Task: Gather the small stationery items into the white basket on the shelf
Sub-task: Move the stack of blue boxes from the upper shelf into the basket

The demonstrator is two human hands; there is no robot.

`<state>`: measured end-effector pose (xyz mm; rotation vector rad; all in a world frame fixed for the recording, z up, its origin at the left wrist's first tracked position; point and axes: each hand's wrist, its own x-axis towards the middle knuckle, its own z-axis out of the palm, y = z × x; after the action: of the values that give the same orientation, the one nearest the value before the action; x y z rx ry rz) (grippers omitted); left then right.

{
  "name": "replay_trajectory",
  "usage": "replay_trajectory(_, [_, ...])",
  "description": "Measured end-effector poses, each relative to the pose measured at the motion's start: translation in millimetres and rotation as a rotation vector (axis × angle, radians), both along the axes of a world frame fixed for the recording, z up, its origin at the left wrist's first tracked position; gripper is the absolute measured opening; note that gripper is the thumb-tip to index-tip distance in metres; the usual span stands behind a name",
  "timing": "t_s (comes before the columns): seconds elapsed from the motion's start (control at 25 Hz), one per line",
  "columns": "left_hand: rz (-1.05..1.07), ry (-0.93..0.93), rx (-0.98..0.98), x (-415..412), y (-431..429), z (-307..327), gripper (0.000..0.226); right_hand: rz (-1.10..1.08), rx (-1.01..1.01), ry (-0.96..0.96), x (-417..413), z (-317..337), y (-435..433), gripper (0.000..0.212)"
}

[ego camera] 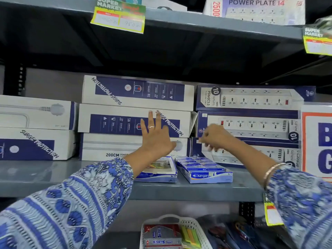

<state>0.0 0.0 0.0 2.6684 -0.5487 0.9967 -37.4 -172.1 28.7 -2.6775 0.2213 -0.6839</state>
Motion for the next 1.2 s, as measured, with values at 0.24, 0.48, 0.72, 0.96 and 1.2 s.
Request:
replay_trajectory(0.24, [0.018,0.236,0.232,-6.7,-16.5,-13.9,0.059,-0.033,0.131,0.386,-25.9,-19.1,-26.4,0.028])
replay_trajectory(0.48, [0.07,0.326,0.296,-9.4,-19.7,-14.2,0.066,-0.009,0.236,0.383,-31.7,-21.0,-34.3,0.025])
replay_trajectory(0.72, [0.077,0.317,0.316,-12.4,-21.6,-14.3,0.061,0.032,0.388,0.446,-30.1,-20.0,-44.0,0.013])
replay_trajectory(0.96, [0.089,0.301,0.318,-14.7,-21.0,-12.8,0.056,0.081,0.422,0.54,-38.2,-10.2,-52.9,0.023])
replay_trajectory(1.2, [0.105,0.24,0.369,-14.6,-26.0,-11.7,0.058,0.061,0.389,0.552,-37.4,-12.6,-53.3,0.013])
